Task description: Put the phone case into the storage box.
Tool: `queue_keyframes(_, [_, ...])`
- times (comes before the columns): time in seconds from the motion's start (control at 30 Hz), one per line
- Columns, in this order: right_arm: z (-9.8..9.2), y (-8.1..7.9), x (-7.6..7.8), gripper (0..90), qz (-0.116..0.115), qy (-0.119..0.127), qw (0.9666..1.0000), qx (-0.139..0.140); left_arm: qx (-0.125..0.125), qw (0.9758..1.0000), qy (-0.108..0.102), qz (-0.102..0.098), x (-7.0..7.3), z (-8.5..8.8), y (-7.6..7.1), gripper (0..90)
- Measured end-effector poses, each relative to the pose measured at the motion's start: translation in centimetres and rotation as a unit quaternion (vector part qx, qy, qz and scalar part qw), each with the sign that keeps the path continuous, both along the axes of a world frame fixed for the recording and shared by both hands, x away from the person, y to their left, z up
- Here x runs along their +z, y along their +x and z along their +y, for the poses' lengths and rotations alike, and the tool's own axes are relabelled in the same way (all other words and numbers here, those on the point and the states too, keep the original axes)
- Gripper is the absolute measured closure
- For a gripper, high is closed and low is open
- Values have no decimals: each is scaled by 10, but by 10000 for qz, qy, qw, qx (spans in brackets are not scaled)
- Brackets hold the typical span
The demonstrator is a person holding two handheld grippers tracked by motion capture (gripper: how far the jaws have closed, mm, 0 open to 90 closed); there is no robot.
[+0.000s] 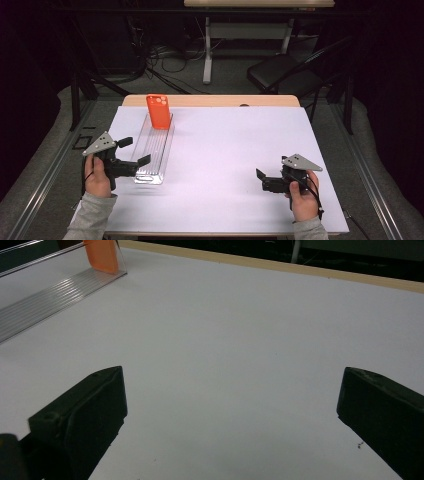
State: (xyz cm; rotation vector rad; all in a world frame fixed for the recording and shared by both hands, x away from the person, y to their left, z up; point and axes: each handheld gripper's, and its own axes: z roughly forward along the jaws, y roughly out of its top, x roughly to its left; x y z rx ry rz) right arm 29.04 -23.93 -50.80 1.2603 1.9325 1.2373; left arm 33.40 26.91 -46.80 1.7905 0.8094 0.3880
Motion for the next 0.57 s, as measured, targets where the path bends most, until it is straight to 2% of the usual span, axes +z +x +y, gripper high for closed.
queue_keyframes(0.57, [-1, 5, -9, 0, 282, 5, 9996, 75, 104, 9999, -3, 77, -3, 6, 4, 7])
